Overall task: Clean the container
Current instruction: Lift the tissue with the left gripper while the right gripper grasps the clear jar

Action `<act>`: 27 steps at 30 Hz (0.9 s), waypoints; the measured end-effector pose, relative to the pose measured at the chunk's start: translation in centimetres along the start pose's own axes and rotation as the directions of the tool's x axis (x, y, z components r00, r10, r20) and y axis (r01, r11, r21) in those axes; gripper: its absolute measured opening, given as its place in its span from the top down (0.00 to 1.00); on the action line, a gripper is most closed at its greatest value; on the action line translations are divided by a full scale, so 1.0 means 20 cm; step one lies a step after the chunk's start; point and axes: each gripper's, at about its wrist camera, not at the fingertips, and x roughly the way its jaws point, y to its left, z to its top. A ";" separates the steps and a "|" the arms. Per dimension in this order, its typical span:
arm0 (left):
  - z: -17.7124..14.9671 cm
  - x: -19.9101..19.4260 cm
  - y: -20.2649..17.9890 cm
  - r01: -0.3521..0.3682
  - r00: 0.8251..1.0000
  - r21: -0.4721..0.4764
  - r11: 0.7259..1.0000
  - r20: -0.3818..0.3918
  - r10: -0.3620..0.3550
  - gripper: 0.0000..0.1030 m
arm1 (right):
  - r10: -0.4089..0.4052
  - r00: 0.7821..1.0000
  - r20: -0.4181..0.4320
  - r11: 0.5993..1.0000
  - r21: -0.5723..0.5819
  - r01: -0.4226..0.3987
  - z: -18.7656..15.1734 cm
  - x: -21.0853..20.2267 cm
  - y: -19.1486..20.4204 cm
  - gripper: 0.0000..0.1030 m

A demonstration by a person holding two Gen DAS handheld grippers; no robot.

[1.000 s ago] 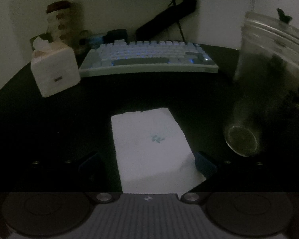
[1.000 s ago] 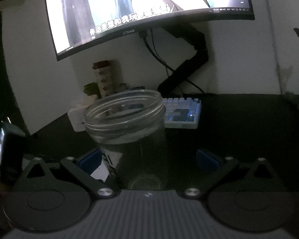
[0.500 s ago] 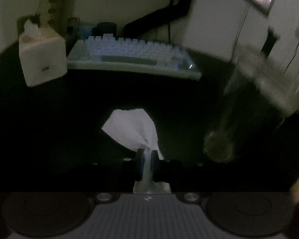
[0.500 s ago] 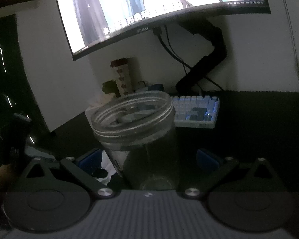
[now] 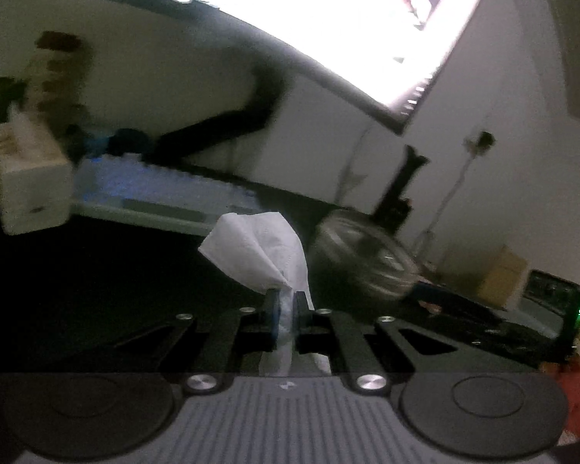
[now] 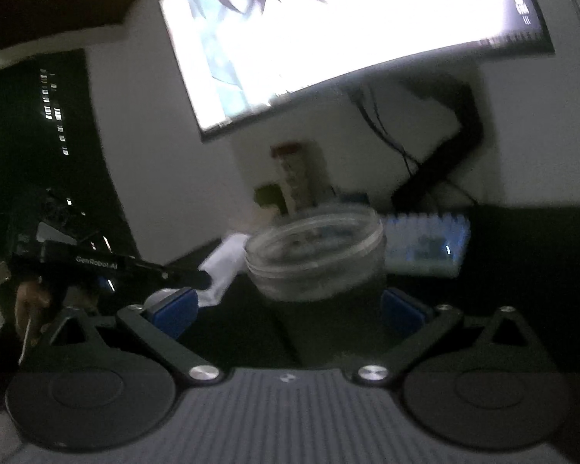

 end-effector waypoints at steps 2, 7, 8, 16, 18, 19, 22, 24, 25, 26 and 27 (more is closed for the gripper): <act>0.00 -0.01 -0.03 0.023 1.000 0.020 1.000 0.013 -0.023 0.95 | -0.010 1.000 -0.006 1.000 -0.022 0.010 0.00 0.01 0.01 0.07; -0.02 0.01 -0.08 0.078 0.997 0.032 0.996 0.024 -0.079 0.95 | -0.046 0.999 0.016 0.997 -0.068 0.047 -0.03 0.02 0.01 0.20; -0.02 0.01 -0.08 0.092 0.995 0.029 0.995 0.029 -0.093 0.95 | -0.048 0.999 0.020 0.995 -0.084 0.050 -0.04 0.03 0.02 0.23; -0.08 0.15 0.06 0.099 0.995 -0.064 0.993 0.005 -0.099 0.95 | -0.040 0.999 0.027 0.975 -0.217 0.045 -0.12 0.04 0.02 0.21; -0.08 0.17 0.09 0.099 0.995 -0.077 0.992 -0.003 -0.100 0.95 | -0.048 0.999 0.024 0.972 -0.228 0.052 -0.12 0.04 0.01 0.11; -0.08 0.17 0.09 0.092 0.996 -0.075 0.993 -0.005 -0.093 0.95 | -0.045 0.998 0.033 0.975 -0.218 0.052 -0.12 0.02 -0.01 0.09; -0.09 0.18 0.07 0.042 0.999 -0.029 0.999 -0.005 -0.042 0.95 | -0.031 0.998 0.062 0.984 -0.175 0.041 -0.11 -0.02 -0.07 0.02; -0.10 0.16 0.05 0.028 1.000 0.003 1.000 0.006 -0.028 0.95 | -0.018 0.996 0.082 0.990 -0.138 0.029 -0.10 -0.05 -0.11 0.00; -0.10 0.16 0.03 0.017 1.000 0.017 1.000 0.012 -0.017 0.95 | -0.011 0.996 0.092 0.993 -0.119 0.022 -0.09 -0.06 -0.13 0.00; -0.10 0.15 0.02 0.003 1.000 0.029 1.000 0.019 -0.004 0.95 | -0.003 0.996 0.091 0.995 -0.099 0.012 -0.09 -0.05 -0.14 0.00; -0.11 0.15 0.00 0.010 1.000 0.050 0.999 0.020 -0.011 0.95 | 0.002 0.997 0.083 0.997 -0.083 0.005 -0.08 -0.03 -0.16 0.00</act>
